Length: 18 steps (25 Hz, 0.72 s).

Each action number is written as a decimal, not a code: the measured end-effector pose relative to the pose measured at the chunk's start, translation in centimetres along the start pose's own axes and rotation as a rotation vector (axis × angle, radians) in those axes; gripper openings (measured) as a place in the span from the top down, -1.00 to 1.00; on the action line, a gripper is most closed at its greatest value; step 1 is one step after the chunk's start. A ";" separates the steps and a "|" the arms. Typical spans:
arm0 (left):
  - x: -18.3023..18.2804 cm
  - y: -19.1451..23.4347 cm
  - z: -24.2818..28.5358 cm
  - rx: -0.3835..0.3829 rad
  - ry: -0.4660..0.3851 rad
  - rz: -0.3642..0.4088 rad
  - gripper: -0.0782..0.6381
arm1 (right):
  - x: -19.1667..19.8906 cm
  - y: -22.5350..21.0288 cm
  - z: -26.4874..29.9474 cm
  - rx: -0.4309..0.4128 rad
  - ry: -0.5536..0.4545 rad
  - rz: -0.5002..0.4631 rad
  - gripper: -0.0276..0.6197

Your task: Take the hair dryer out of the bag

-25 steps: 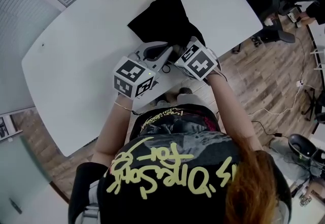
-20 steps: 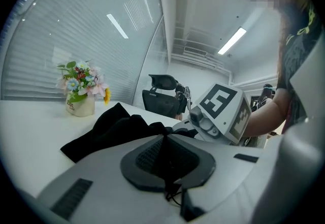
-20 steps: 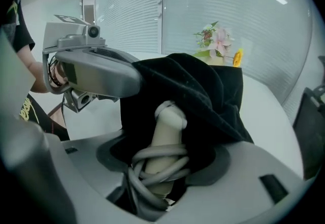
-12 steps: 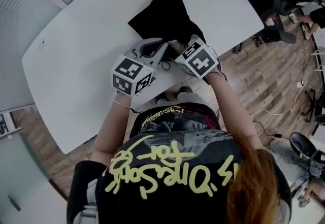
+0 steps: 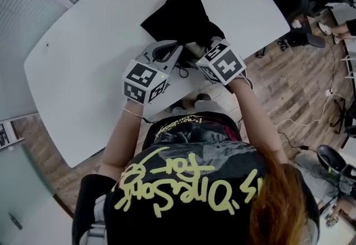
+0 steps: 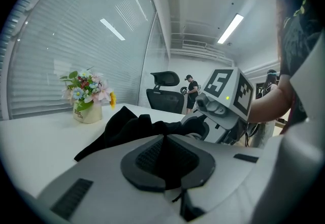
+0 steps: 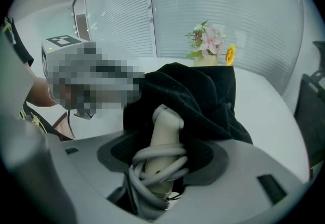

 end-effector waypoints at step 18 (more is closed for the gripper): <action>-1.5 0.4 -1.1 -0.050 -0.051 0.092 0.78 | 0.4 0.2 -2.6 0.038 -0.033 0.041 0.08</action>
Point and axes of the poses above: the fingertips, and each gripper's own axes: z forward along the fingers, y to its left, x out of its underside, the point moved 7 cm from there along -z, backward along the fingers, and after that the axes turned 10 degrees about x, right-handed, at the moved point
